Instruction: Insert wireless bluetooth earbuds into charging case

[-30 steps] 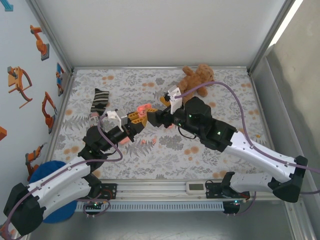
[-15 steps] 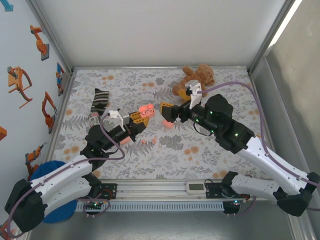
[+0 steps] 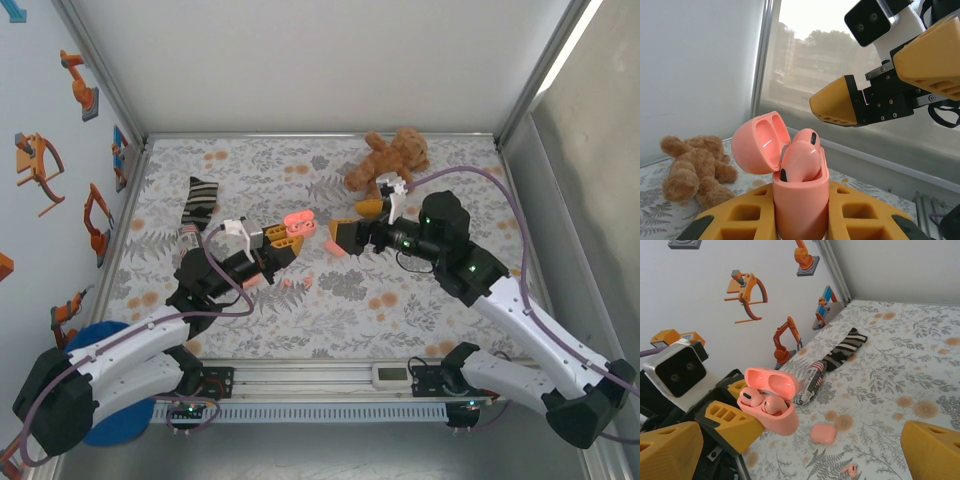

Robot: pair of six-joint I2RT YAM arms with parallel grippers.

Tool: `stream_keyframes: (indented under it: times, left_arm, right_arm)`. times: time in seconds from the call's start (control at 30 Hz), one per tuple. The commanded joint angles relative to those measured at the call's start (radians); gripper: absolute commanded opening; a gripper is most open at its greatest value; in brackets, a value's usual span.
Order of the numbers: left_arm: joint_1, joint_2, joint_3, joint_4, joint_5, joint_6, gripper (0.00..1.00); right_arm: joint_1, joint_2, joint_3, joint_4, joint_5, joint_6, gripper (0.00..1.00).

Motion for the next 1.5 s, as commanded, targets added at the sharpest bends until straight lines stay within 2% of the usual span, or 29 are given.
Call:
stream_keyframes:
  times: [0.0,0.4,0.67,0.9,1.2,1.4,1.47]
  left_arm:
    - [-0.007,0.002,0.020,0.070,0.043,-0.021,0.00]
    - [-0.009,-0.025,-0.015,0.101,0.052,-0.035,0.00]
    - [-0.010,-0.052,-0.033,0.108,0.059,-0.043,0.00]
    - [-0.013,-0.028,-0.020,0.135,0.108,-0.050,0.00]
    - [-0.022,0.018,-0.009,0.180,0.146,-0.067,0.00]
    - [-0.024,0.025,-0.004,0.185,0.151,-0.068,0.00]
    - [-0.025,0.027,-0.003,0.185,0.151,-0.069,0.00]
  right_arm:
    - [-0.018,-0.029,-0.021,0.071,-0.074,0.047,1.00]
    - [-0.129,-0.046,-0.134,0.278,-0.254,0.194,1.00]
    - [-0.132,-0.008,-0.165,0.366,-0.294,0.254,1.00]
    - [-0.113,0.062,-0.164,0.540,-0.391,0.352,1.00]
    - [-0.051,0.111,-0.126,0.545,-0.421,0.322,1.00]
    - [-0.009,0.124,-0.075,0.369,-0.382,0.205,1.00]
    - [0.006,0.134,-0.066,0.368,-0.396,0.199,1.00]
